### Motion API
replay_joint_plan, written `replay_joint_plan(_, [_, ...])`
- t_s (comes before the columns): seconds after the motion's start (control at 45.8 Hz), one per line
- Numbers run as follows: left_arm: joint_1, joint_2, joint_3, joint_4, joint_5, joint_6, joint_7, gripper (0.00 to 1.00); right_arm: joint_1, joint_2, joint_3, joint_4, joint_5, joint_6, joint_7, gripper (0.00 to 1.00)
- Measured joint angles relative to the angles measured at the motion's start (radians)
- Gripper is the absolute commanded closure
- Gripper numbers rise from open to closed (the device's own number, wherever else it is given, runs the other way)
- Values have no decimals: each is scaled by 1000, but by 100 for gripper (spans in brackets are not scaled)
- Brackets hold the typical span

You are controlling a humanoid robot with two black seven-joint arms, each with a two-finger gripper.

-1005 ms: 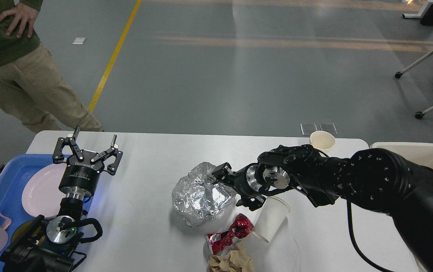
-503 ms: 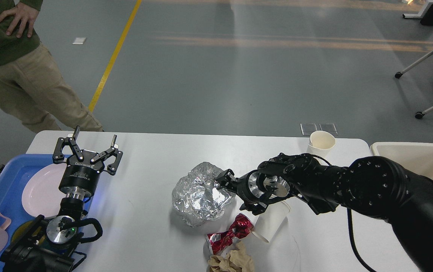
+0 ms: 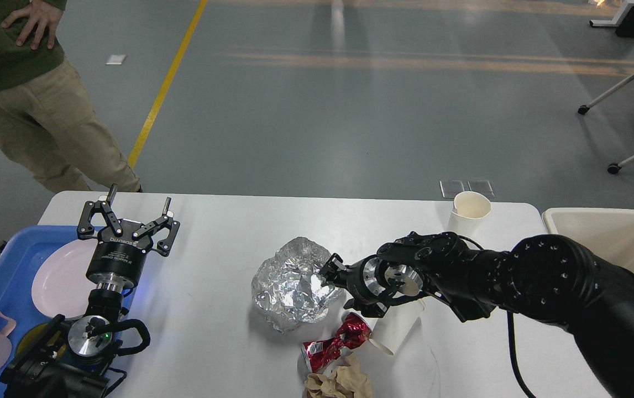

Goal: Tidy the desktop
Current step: 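Lower the right gripper and grasp the crumpled foil ball, then lift the foil ball and carry it over the white bin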

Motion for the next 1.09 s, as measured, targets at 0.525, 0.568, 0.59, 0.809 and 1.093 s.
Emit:
replay_joint_plan(0.525, [0, 1, 0, 0, 0, 0, 0, 4, -12, 0, 6, 1, -1, -18, -6, 100])
replay_joint_plan(0.568, [0, 1, 0, 0, 0, 0, 0, 4, -12, 0, 6, 1, -1, -22, -6, 100])
replay_joint_plan(0.59, [0, 1, 0, 0, 0, 0, 0, 4, -12, 0, 6, 1, -1, -25, -7, 100])
replay_joint_plan(0.809, [0, 1, 0, 0, 0, 0, 0, 4, -7, 1, 9, 7, -1, -38, -21, 100])
replay_joint_plan(1.093, [0, 1, 0, 0, 0, 0, 0, 4, 161, -44, 19, 179, 14, -45, -26, 100])
